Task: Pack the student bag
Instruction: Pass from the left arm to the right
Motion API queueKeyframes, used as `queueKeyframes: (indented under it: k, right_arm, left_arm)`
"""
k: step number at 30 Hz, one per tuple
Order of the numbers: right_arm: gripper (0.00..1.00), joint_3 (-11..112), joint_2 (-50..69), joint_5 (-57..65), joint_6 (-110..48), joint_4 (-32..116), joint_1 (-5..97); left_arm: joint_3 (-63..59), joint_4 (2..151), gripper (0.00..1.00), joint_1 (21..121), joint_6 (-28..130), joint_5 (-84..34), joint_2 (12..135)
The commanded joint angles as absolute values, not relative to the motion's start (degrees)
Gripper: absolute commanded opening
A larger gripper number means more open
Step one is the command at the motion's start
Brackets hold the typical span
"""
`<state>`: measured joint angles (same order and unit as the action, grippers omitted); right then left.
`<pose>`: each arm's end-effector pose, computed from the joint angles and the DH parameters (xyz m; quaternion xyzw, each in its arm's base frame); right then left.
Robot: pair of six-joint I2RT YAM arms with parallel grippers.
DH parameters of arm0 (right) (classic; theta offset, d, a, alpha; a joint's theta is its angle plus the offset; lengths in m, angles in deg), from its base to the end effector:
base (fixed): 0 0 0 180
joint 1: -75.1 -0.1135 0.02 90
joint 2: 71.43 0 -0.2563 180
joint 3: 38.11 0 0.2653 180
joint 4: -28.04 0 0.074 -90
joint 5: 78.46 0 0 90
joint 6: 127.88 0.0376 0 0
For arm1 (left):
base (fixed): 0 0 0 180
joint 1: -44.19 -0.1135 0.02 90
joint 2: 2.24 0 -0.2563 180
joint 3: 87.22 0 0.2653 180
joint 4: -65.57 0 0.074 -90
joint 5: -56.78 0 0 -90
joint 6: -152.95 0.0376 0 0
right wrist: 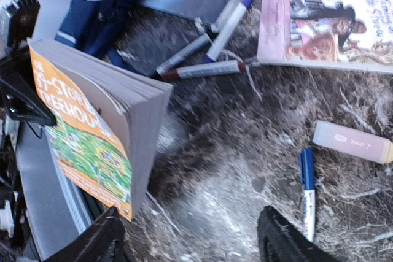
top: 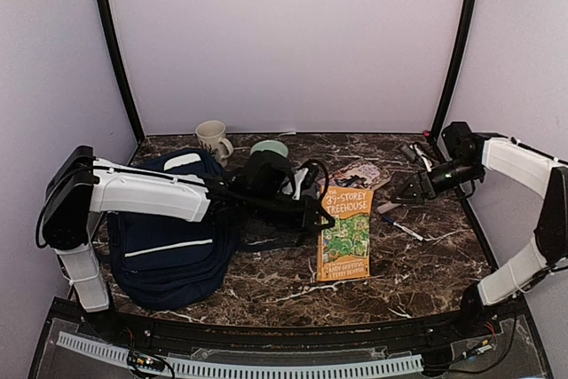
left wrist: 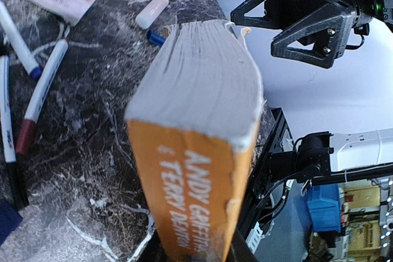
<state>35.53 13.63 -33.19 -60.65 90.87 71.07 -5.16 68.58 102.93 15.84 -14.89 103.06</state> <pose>0.2827 0.0464 0.2194 -0.2630 0.8790 0.3513 0.1864 0.2129 -0.3735 0.2075 0.1686 0.8255 -0.4975 0.2064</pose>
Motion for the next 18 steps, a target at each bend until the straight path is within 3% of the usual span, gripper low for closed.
queueKeyframes:
  k: [1, 9, 18]
  right_arm:
    - [0.82, 36.2, 5.6, -45.8, -63.8, 88.3, 70.7]
    - [0.99, 39.4, 1.6, -41.3, -50.3, 72.2, 65.6]
    - [1.00, 42.6, 6.8, -46.3, -46.3, 66.6, 61.1]
  left_arm:
    - [5.1, 81.6, 0.00, 101.8, 29.9, -17.7, 96.9]
    - [17.2, 91.6, 0.00, 100.2, 35.6, -23.4, 96.7]
    - [6.3, 71.7, 0.00, 100.2, 37.1, -15.3, 89.3]
